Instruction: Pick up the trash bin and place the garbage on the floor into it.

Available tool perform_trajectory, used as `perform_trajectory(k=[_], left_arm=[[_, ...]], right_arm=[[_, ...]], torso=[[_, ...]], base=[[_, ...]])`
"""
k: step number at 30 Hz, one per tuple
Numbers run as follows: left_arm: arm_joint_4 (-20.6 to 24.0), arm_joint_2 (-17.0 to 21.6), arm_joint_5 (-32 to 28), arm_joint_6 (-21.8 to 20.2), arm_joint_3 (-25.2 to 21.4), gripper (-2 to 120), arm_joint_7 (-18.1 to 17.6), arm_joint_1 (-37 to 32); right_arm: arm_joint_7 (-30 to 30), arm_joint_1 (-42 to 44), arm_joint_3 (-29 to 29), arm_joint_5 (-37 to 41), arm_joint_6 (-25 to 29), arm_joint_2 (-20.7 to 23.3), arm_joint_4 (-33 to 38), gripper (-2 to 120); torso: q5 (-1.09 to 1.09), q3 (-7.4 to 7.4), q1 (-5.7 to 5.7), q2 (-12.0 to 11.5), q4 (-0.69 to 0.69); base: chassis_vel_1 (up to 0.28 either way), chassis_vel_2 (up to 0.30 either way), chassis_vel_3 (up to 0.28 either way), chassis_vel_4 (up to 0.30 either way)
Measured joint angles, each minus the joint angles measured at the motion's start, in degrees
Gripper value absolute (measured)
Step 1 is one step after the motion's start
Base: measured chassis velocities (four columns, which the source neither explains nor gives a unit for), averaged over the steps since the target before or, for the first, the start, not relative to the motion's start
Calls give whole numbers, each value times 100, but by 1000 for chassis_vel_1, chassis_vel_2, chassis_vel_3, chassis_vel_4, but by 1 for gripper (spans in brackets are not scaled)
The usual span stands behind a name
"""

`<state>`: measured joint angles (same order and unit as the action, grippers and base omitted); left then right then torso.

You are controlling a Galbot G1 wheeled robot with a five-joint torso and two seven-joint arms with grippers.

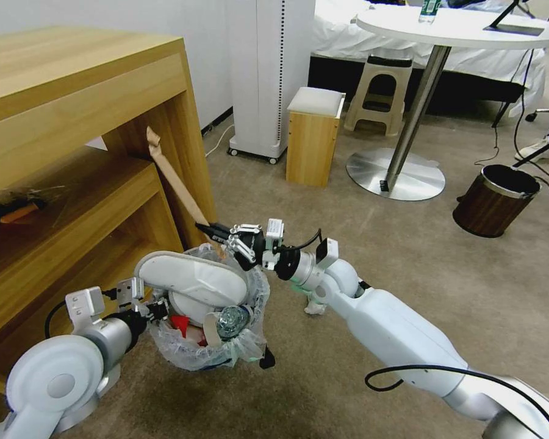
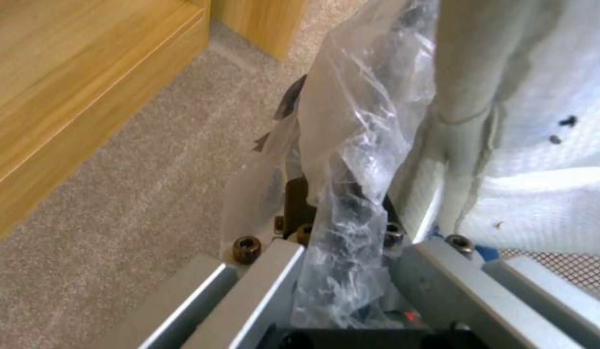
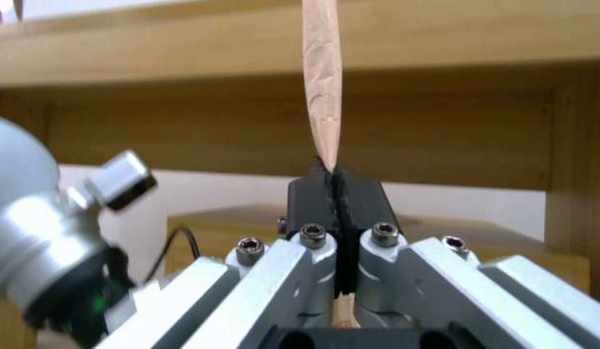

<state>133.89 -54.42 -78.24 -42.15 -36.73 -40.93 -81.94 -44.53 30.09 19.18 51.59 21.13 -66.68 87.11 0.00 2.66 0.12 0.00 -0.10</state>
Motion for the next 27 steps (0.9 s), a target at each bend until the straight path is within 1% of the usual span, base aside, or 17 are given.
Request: perform_trajectory(k=[2, 5, 6, 7, 10, 11, 12, 14, 15, 18, 19, 21, 23, 24, 25, 27], left_arm=[[24, -1, 16, 0, -16, 0, 3, -9], [30, 19, 17, 0, -36, 0, 4, -6], [30, 28, 18, 0, -41, 0, 3, 0], [30, 28, 18, 0, -41, 0, 3, 0], [29, 48, 18, 0, -49, 0, 3, 21], [29, 48, 18, 0, -49, 0, 3, 21], [24, 54, 18, 0, -53, 0, 3, 28], [-2, 67, 19, 0, -58, 0, 3, 49], [-2, 67, 19, 0, -58, 0, 3, 49], [-26, 71, 19, 0, -59, 0, 5, 72], [-26, 71, 19, 0, -59, 0, 5, 72], [-43, 79, 19, 0, -59, 0, 5, 96], [-62, 88, 18, 1, -59, 0, 9, 124], [-62, 88, 18, 1, -59, 0, 9, 124], [-75, 92, 16, 1, -61, 0, 11, 142], [-97, 108, 3, 1, -86, 0, 12, 182]], right_arm=[[-101, 4, 17, -172, 33, 51, -84, 0], [-201, 10, 20, -211, 33, 95, -79, 0], [-280, 12, 21, -237, 33, 113, -78, 3], [-280, 12, 21, -237, 33, 113, -78, 3], [-507, 21, 21, -285, 33, 174, -78, 15], [-507, 21, 21, -285, 33, 174, -78, 15], [-557, 23, 20, -291, 33, 193, -78, 18], [-746, 27, 3, -308, 32, 254, -79, 30], [-746, 27, 3, -308, 32, 254, -79, 30], [-903, 38, -20, -337, 31, 311, -102, 43], [-903, 38, -20, -337, 31, 311, -102, 43], [-1008, 55, -56, -353, 30, 362, -109, 53], [-1034, 67, -104, -357, 30, 408, -105, 64], [-1034, 67, -104, -357, 30, 408, -105, 64], [-1026, 75, -140, -357, 30, 425, -91, 67], [-819, 119, -272, -357, 27, 493, -1, 77]], torso=[[0, 0, 0, 0, 0], [0, 0, 0, 0, 0], [0, 0, 0, 0, 0], [0, 0, 0, 0, 0], [0, 0, 0, 0, 0], [0, 0, 0, 0, 0], [0, 0, 0, 0, 1], [0, 0, 0, 0, 0], [0, 0, 0, 0, 0], [0, 0, 0, 0, 0], [0, 0, 0, 0, 0], [0, 0, 0, 0, 0], [0, 0, 0, 0, 0], [0, 0, 0, 0, 0], [0, 0, 0, 0, 0], [1, 0, 0, 0, 1]], base=[[0, 0, 0, 0], [0, 0, 0, 0], [0, 0, 0, 0], [0, 0, 0, 0], [0, 0, 0, 0], [0, 0, 0, 0], [0, 0, 0, 0], [0, 0, 0, 0], [0, 0, 0, 0], [0, 0, 0, 0], [0, 0, 0, 0], [0, 0, 0, 0], [0, 0, 0, 0], [0, 0, 0, 0], [0, 0, 0, 0], [0, 0, 0, 0]])
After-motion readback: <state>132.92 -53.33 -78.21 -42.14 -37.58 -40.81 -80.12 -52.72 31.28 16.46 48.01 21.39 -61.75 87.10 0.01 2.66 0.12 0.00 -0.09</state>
